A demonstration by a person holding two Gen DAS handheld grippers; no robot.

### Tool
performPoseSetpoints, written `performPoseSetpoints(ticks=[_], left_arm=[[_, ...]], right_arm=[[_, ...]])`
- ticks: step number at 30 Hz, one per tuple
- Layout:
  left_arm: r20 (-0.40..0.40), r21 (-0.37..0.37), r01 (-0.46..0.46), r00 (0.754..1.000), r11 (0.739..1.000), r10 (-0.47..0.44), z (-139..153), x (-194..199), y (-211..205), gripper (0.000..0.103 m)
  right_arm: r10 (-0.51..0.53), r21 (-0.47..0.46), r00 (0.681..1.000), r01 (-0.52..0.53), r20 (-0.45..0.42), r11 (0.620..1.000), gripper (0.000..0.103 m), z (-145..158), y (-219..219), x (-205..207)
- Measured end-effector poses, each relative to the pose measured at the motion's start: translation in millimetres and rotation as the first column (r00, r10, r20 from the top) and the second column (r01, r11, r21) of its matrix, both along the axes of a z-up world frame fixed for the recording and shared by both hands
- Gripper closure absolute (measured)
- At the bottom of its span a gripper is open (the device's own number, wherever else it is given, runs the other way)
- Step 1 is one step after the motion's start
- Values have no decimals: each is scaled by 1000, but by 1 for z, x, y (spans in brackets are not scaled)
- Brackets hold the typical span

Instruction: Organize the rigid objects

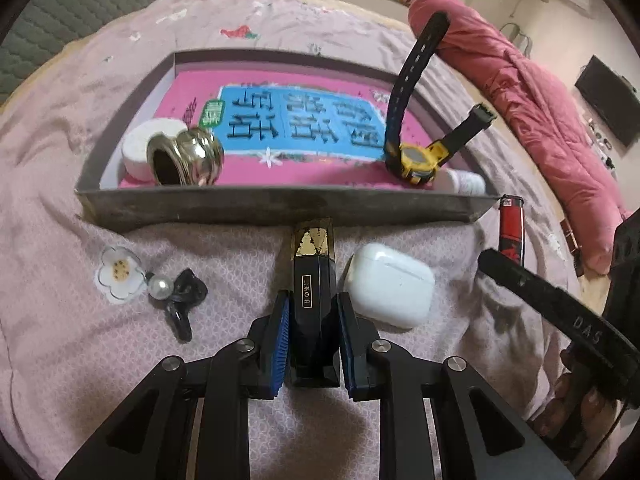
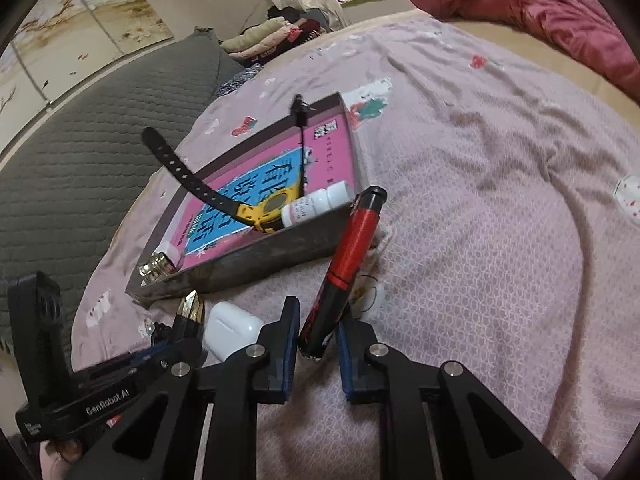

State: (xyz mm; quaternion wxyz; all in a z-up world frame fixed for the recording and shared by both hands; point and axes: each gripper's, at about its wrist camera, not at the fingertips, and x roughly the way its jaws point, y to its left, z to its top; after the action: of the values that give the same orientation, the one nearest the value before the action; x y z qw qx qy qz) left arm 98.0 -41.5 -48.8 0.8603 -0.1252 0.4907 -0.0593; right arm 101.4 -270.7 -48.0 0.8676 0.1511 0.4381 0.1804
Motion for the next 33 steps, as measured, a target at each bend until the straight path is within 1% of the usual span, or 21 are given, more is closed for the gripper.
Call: performPoseSetpoints(ticks=[2,6,8,11,16,18,27,33], left_arm=[[7,-6,1,1000,1000,-1,5,0,2,81],[20,8,13,1000,1000,-13,10,-2,0,81],[20,-1,13,1000,1000,-13,11,-3,0,81],[36,4,12,999,1000,-12,16,-4,-1,81],[56,-12,15,998,1000,-14,25,-6,-1,81],[73,1,17,997,1000,-18,30,-7,-2,81],[129,14,1,992,1000,-3,54,-10,6,81],[154,21,-10,988,1000,7,65,-11,12,81]], right_arm=[[11,-14,1000,-10,22,1000,92,5,2,-4],[32,-31,998,-30,54,999,93,12,7,-8],[37,-43,998,-34,55,999,93,11,10,-7],[29,-23,998,-28,63,999,93,13,7,-6],[9,13,997,-10,79,1000,93,18,0,-5],[7,31,996,-10,89,999,93,21,-1,-6],[20,53,991,-27,133,998,93,32,2,-9],[34,48,987,-42,158,998,93,38,7,-8]])
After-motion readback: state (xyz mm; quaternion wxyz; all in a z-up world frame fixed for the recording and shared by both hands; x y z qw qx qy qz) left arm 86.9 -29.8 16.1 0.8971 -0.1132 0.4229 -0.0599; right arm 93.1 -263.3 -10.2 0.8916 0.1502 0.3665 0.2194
